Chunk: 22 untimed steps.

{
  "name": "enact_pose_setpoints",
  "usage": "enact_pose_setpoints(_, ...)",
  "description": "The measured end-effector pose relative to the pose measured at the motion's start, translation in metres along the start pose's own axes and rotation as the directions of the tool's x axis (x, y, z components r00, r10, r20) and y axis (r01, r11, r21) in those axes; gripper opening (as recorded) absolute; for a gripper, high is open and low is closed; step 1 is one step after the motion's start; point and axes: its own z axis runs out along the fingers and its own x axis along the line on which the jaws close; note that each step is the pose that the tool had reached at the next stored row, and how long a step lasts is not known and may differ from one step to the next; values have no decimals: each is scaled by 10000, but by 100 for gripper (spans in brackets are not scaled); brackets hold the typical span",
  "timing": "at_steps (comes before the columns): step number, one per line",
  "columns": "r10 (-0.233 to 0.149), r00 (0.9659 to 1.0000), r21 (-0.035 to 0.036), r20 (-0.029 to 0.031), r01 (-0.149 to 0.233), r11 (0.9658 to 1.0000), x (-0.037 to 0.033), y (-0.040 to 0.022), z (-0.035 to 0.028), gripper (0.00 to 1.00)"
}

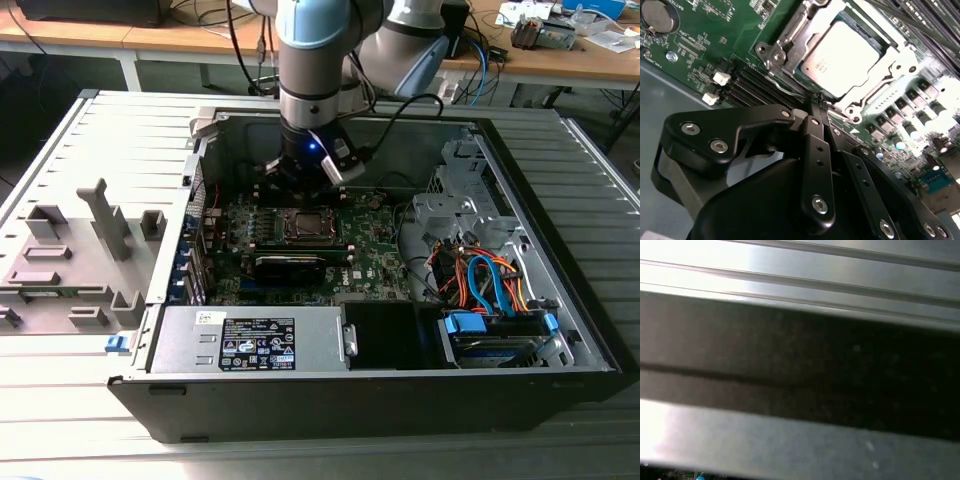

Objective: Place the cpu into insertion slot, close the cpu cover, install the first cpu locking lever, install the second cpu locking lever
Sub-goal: 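Install the first cpu locking lever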

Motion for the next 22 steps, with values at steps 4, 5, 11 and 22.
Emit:
enact_pose_setpoints(4,-14,10000,2,-4,14,10000,-69,-11,21,11)
enact_pose_setpoints(5,-16,10000,2,-4,16,10000,-88,-14,29,11)
enact_pose_setpoints(11,-25,10000,-3,-3,25,10000,-162,-25,56,11)
enact_pose_setpoints(22,396,9992,-92,69,-395,9992,-151,-245,-185,11)
